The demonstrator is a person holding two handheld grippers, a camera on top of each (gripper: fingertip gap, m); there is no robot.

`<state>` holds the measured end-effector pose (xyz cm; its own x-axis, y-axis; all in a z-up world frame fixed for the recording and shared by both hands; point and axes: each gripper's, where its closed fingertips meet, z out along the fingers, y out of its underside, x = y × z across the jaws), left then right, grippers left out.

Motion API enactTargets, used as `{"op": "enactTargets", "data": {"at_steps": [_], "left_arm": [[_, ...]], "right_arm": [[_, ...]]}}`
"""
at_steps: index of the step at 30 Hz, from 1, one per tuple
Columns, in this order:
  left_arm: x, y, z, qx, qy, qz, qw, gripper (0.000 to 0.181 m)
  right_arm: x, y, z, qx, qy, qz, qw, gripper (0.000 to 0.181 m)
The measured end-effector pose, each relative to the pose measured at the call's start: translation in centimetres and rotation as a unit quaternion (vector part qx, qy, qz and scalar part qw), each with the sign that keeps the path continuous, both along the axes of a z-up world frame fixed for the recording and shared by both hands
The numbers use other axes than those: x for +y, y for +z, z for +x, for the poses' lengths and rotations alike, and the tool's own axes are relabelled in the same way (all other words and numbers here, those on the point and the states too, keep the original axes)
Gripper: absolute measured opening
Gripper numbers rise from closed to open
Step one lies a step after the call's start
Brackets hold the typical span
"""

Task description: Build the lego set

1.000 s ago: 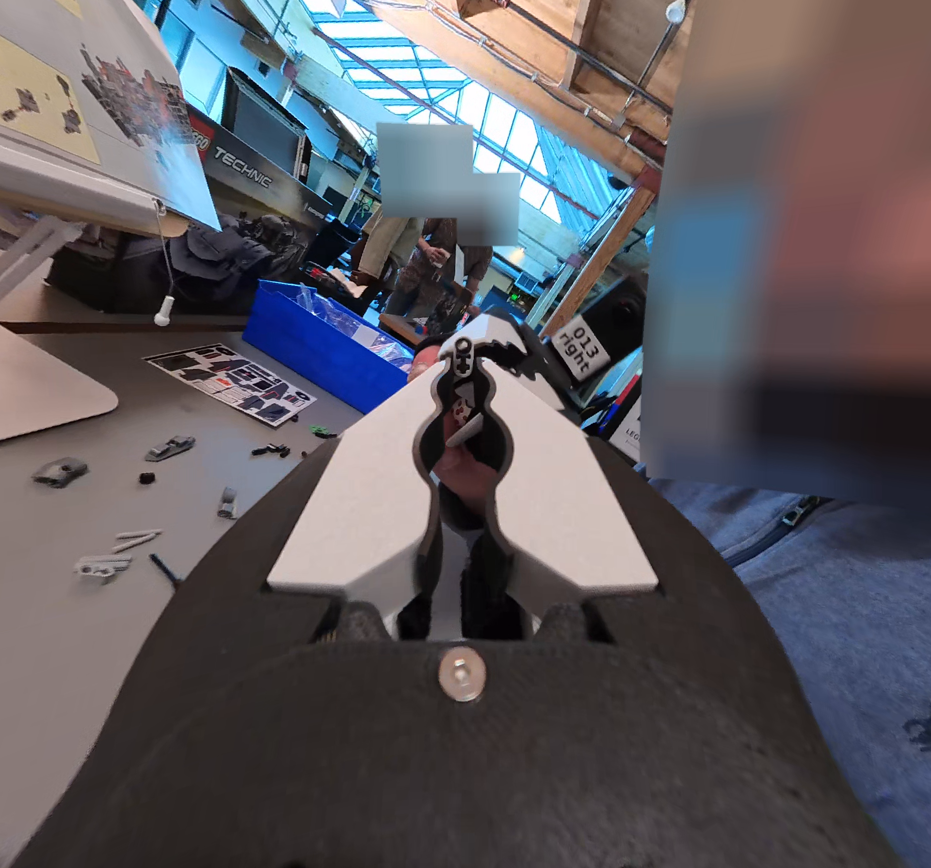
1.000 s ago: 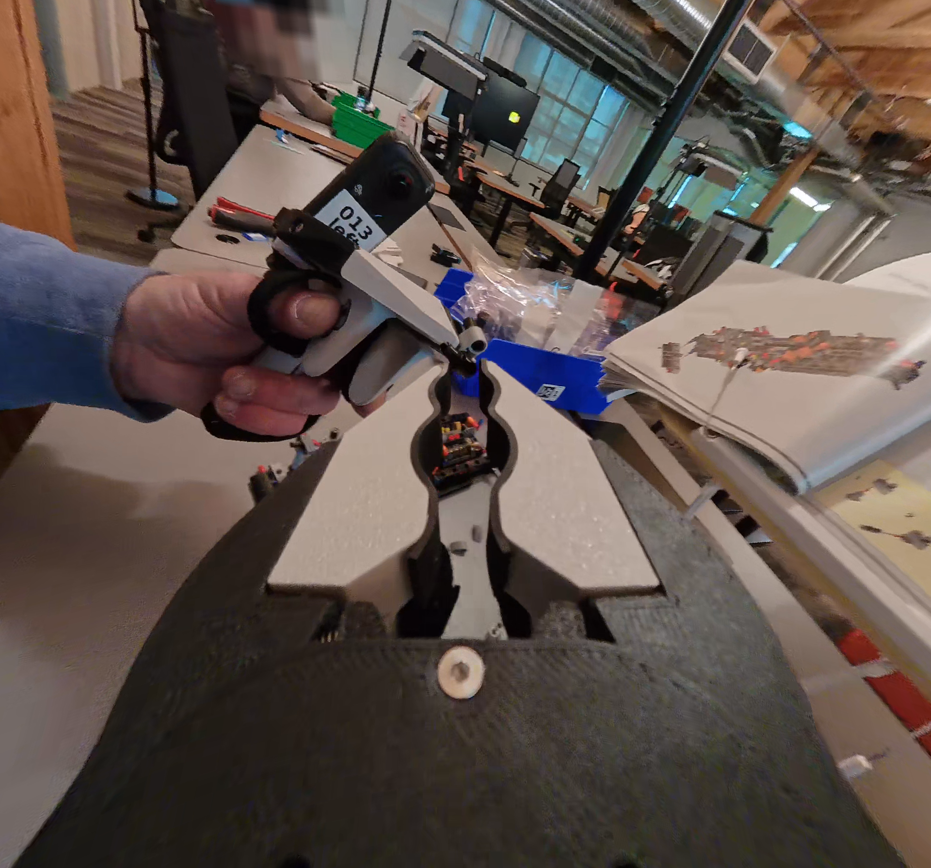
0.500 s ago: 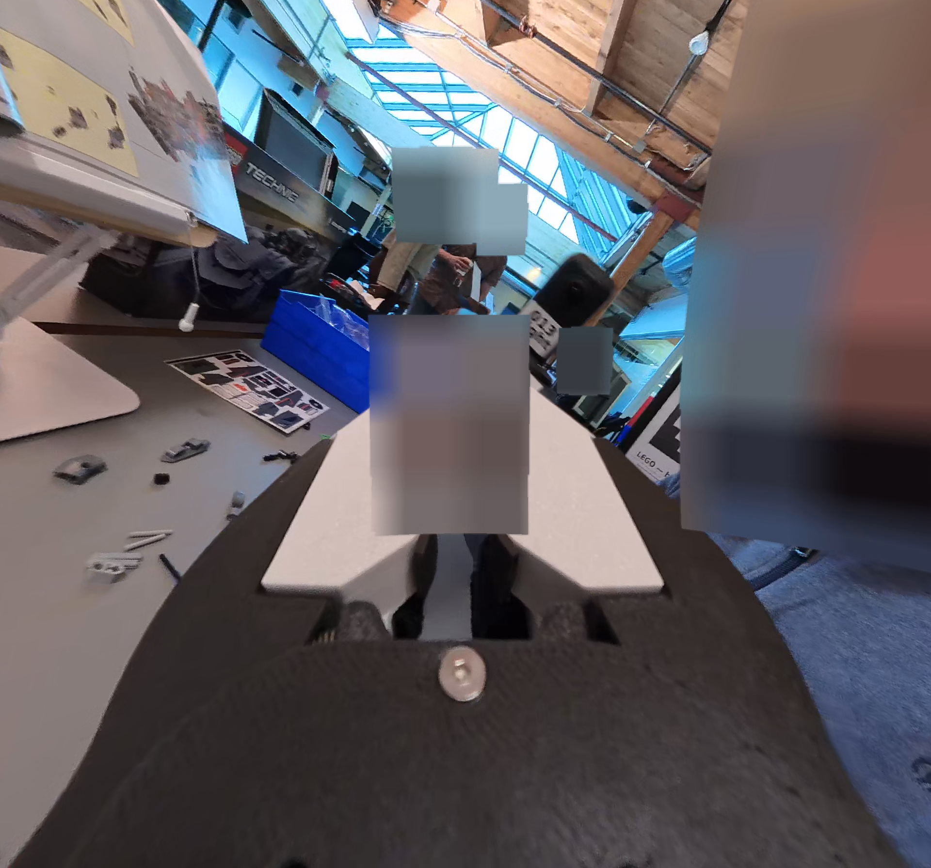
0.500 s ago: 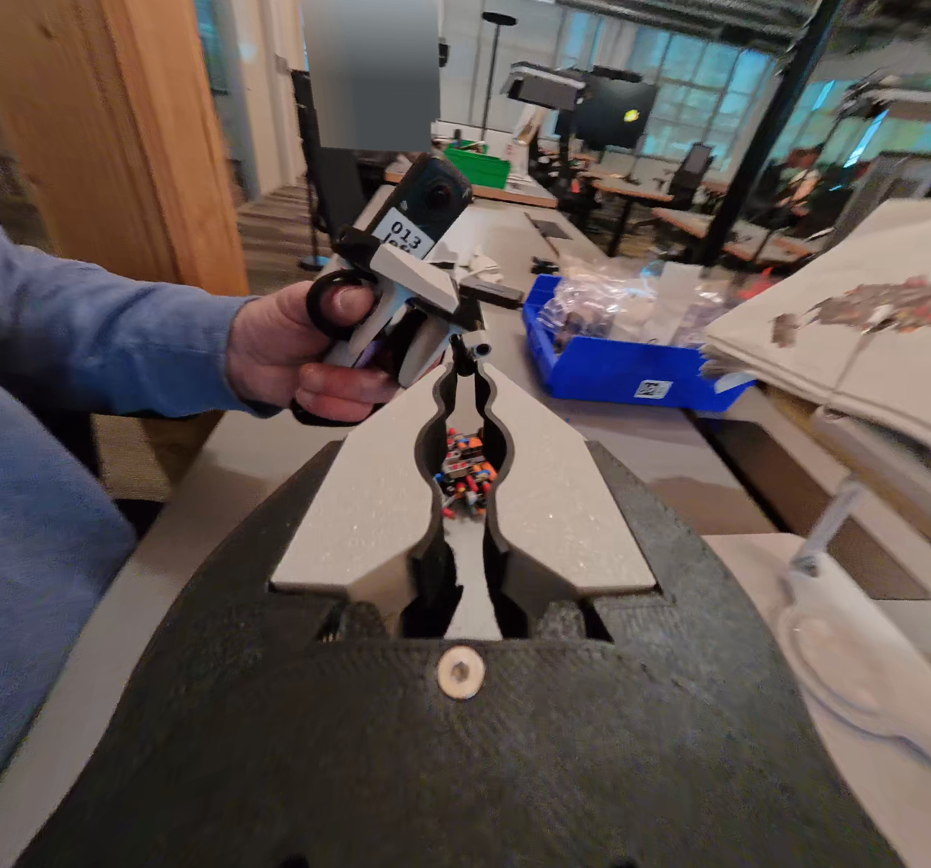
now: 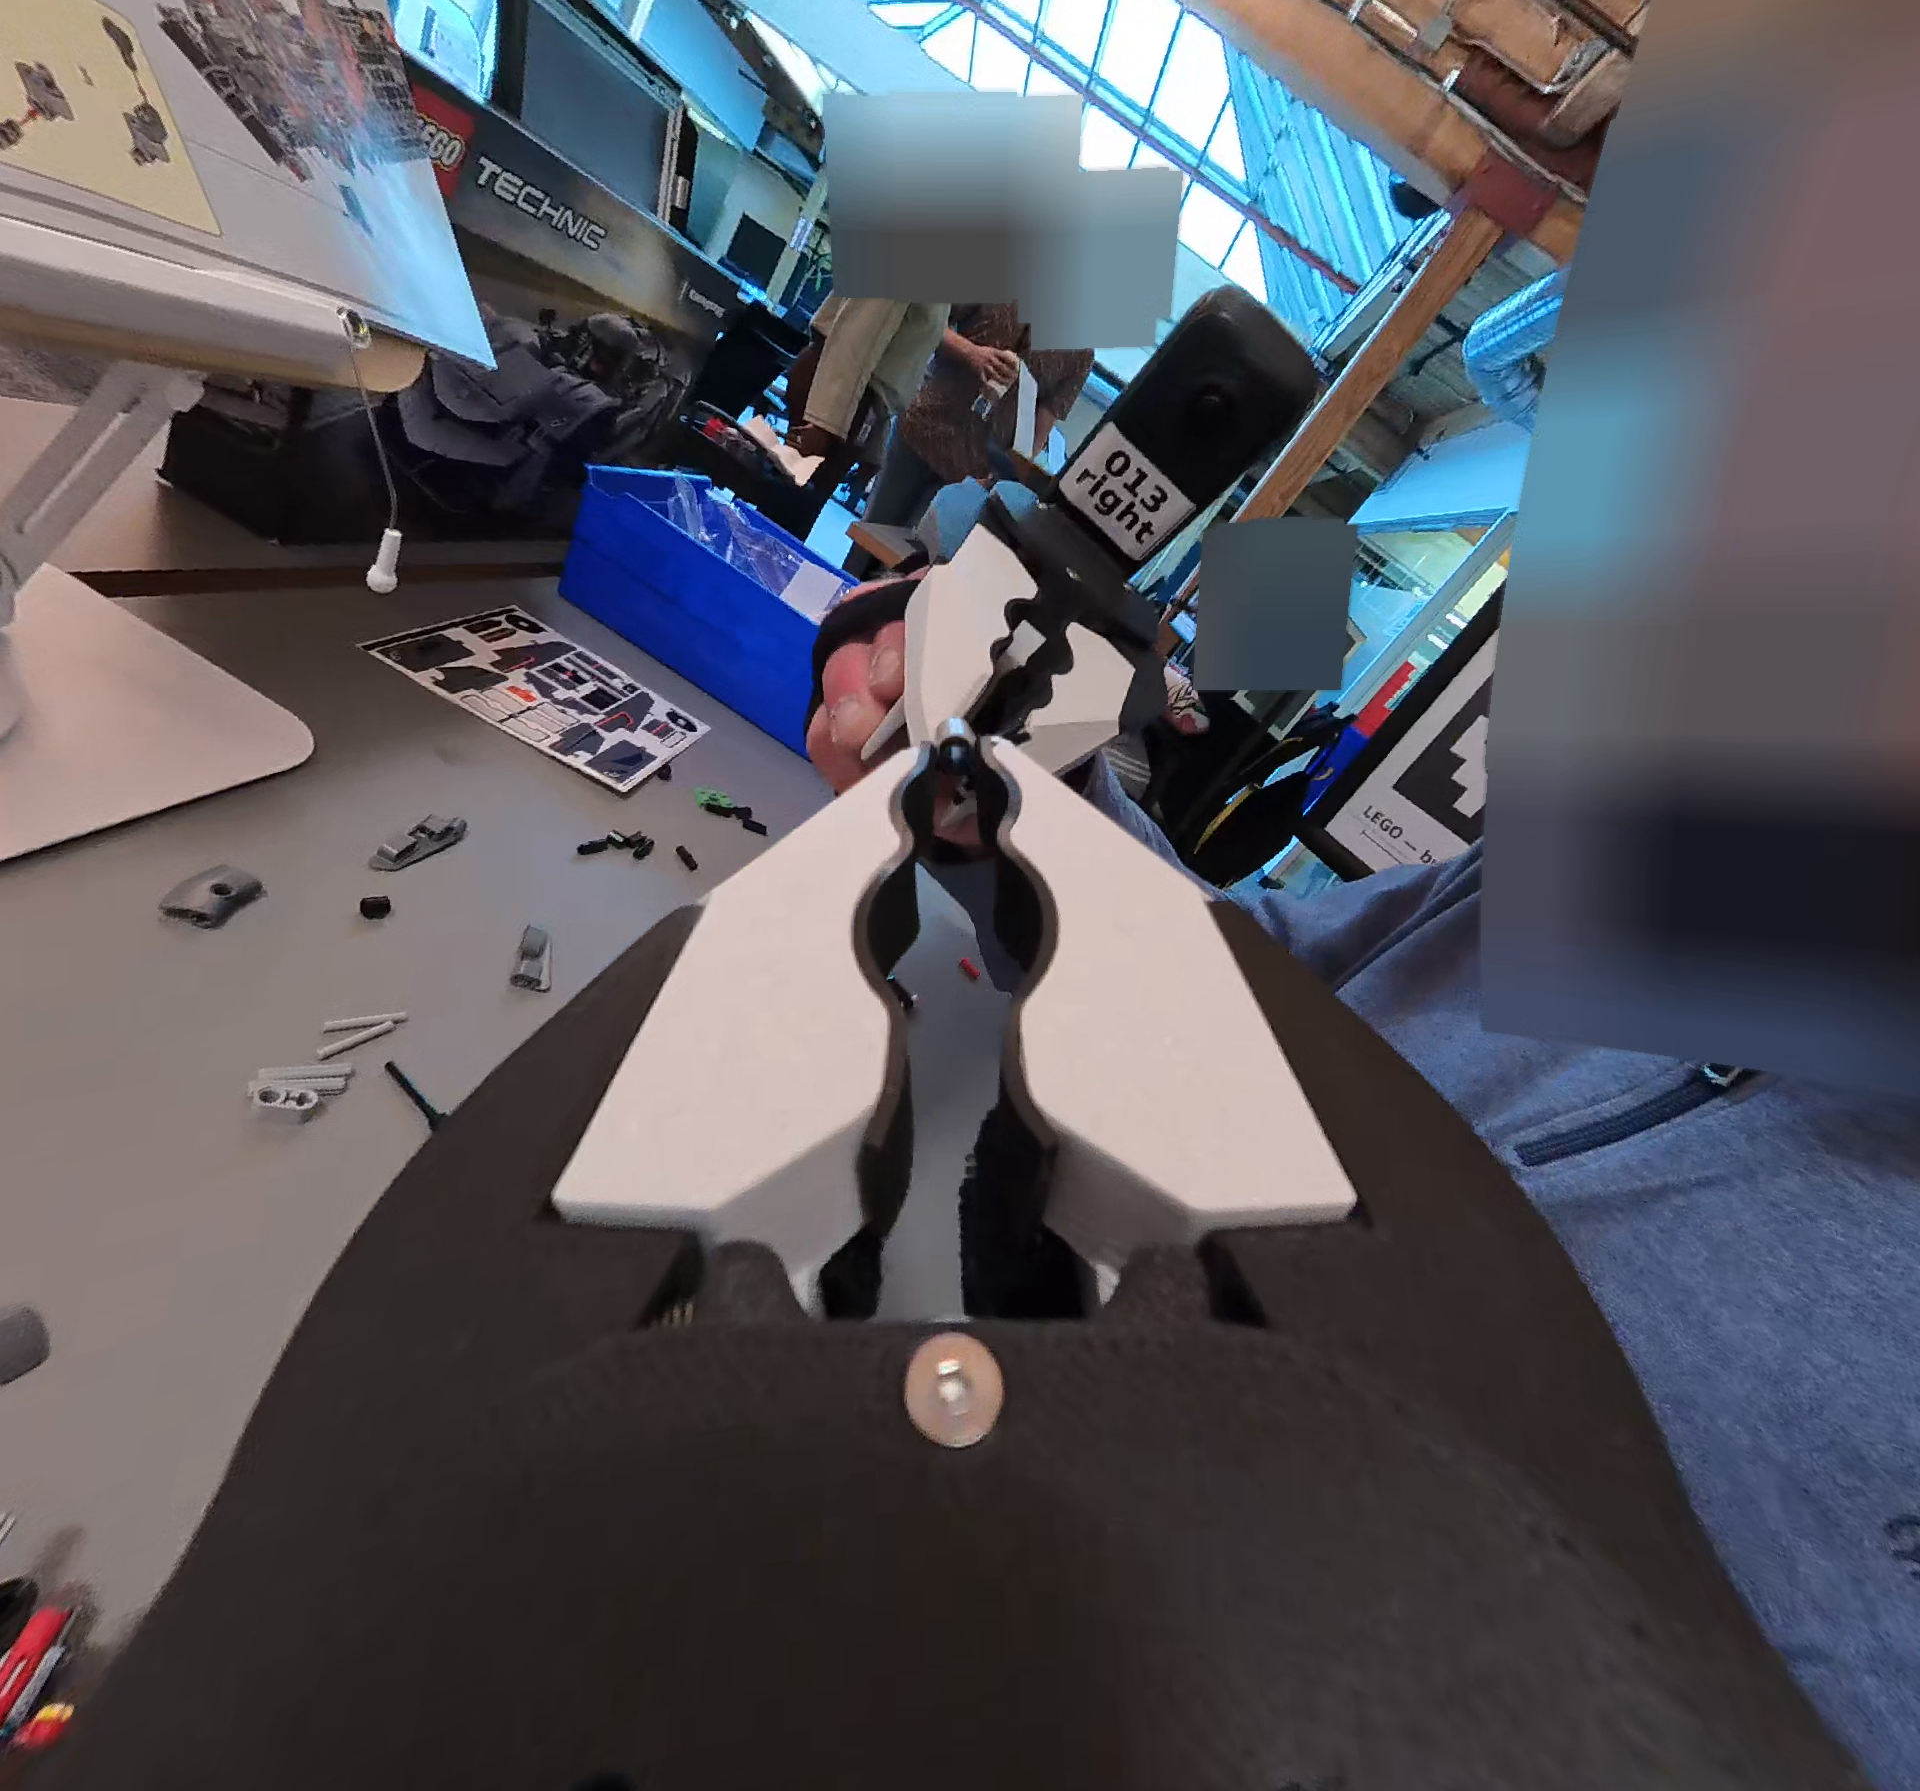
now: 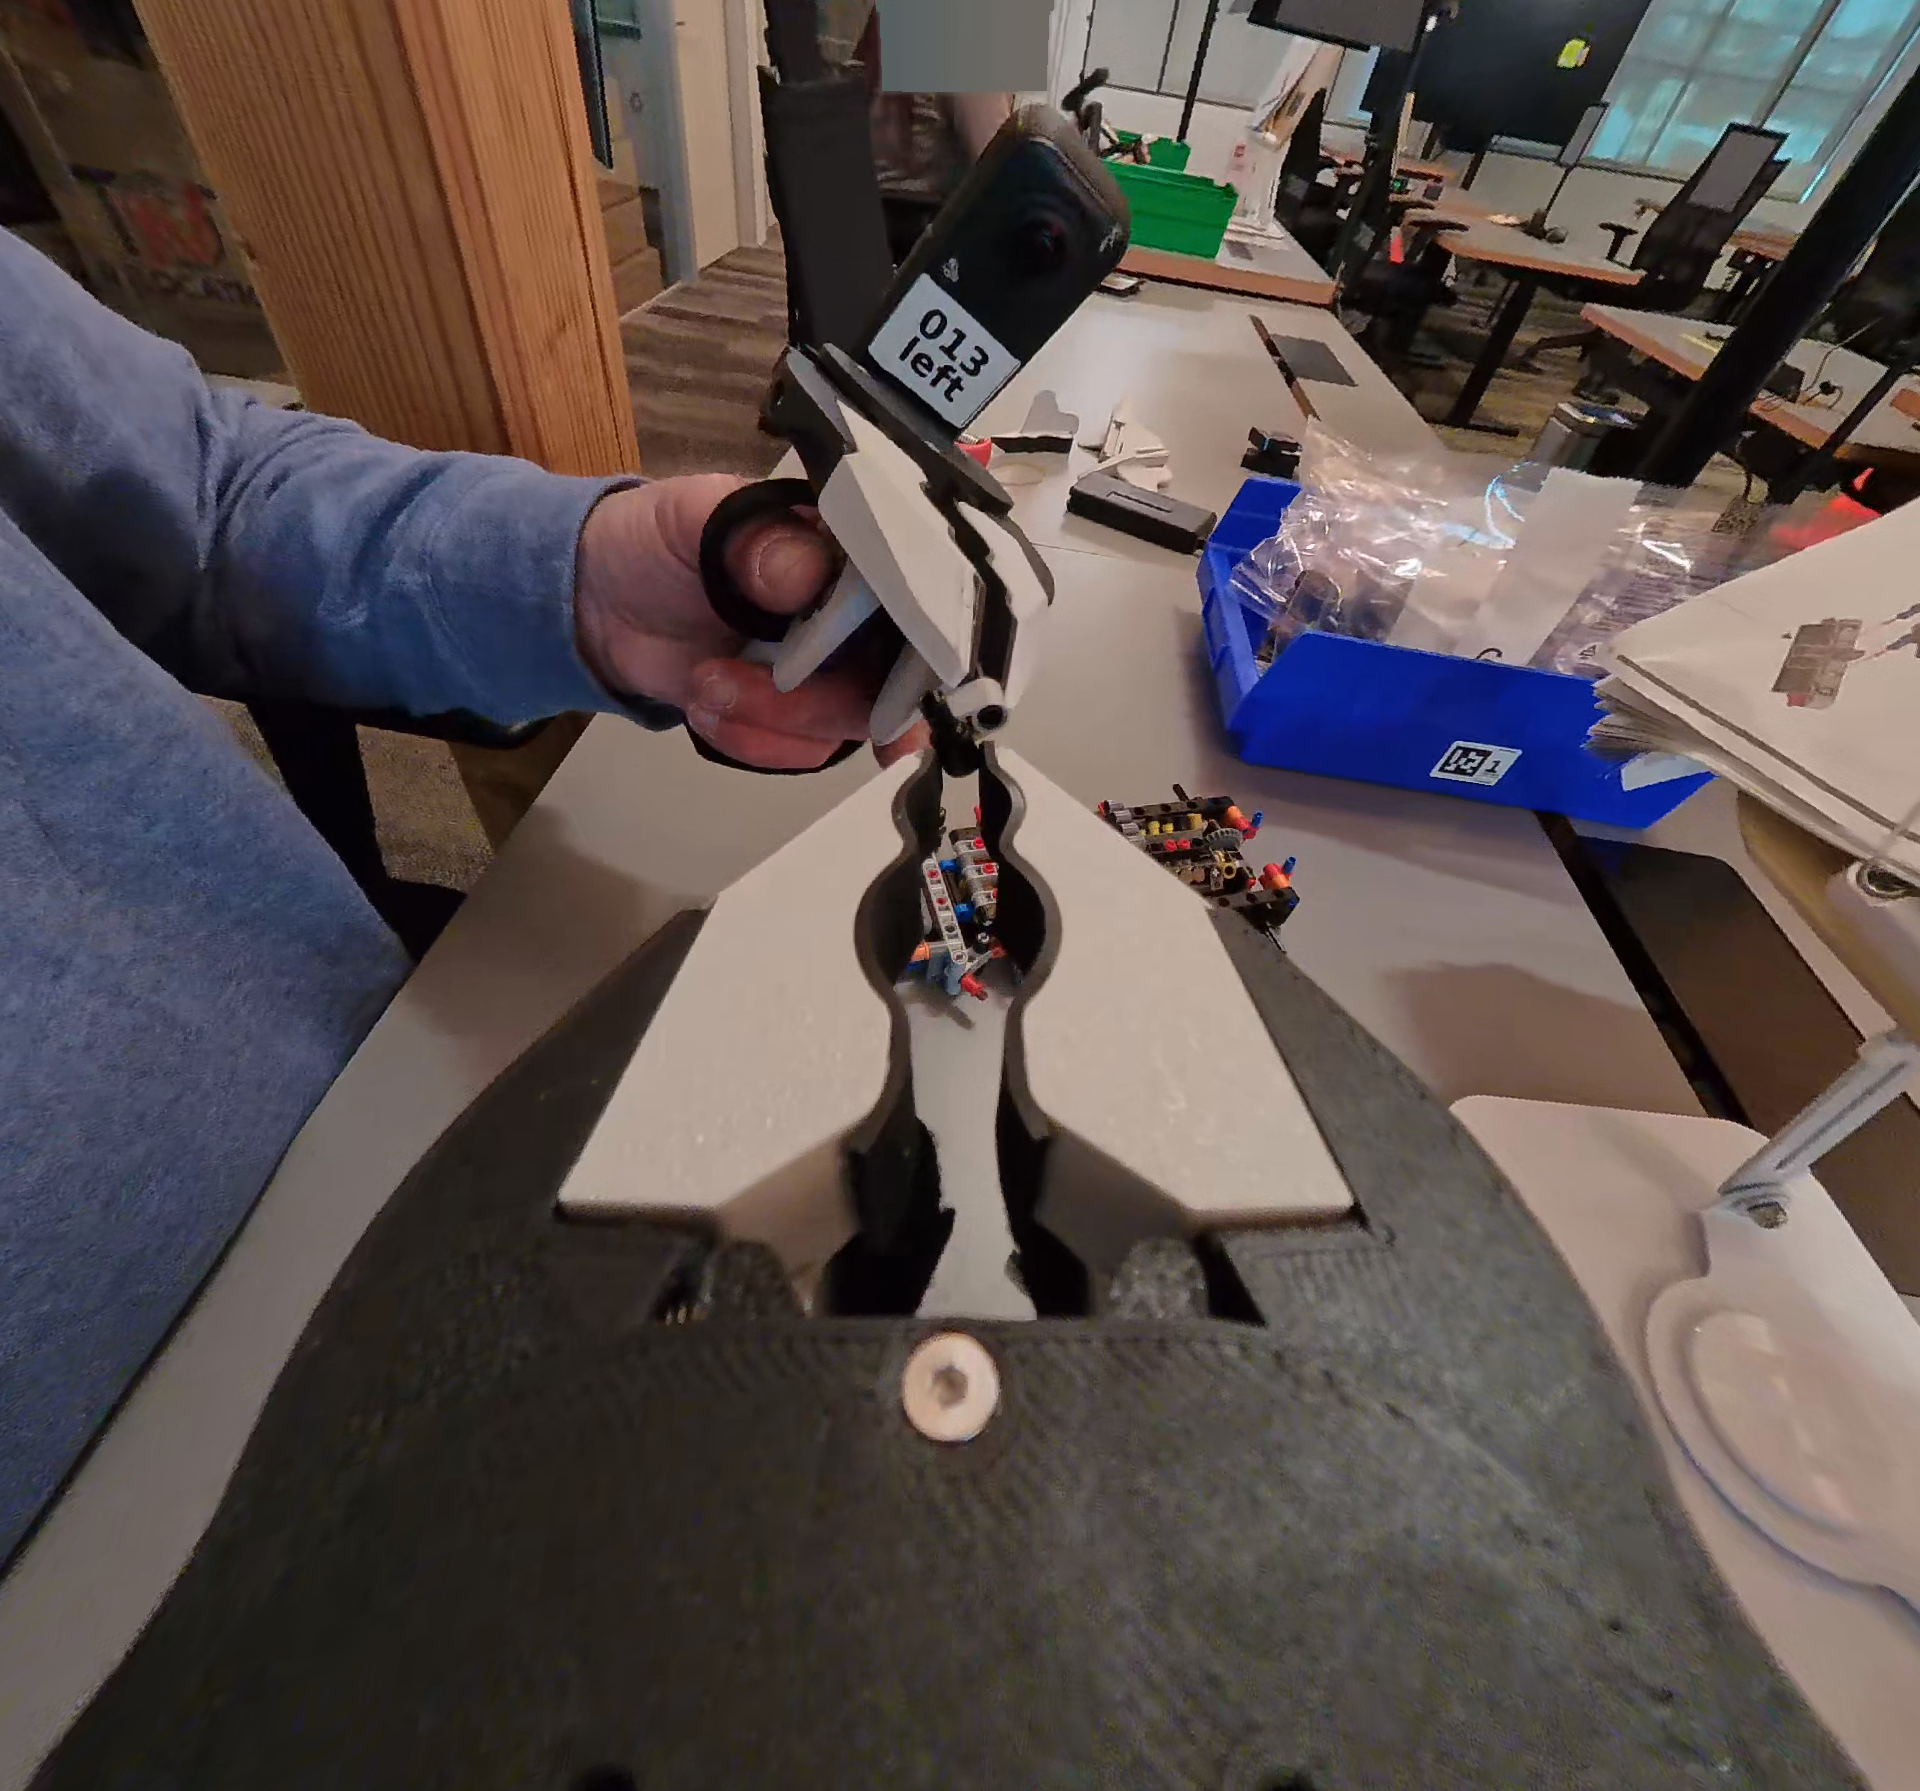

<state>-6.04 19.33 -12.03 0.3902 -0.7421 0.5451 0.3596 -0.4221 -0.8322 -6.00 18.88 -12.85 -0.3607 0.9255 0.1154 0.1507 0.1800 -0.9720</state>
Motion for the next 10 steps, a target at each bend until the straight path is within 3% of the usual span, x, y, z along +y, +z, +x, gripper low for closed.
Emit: {"op": "enactTargets", "data": {"at_steps": [6,10], "left_arm": [[0.4,0.9,-0.7,-0.059,0.020,0.006,0.998,0.002],[0.4,2.2,-1.3,-0.150,0.013,0.014,0.988,0.002]], "right_arm": [[0.7,1.2,-0.5,0.013,-0.021,-0.012,1.000,0.005],[1.2,1.6,-0.5,0.034,-0.054,-0.043,0.997,0.017]]}}
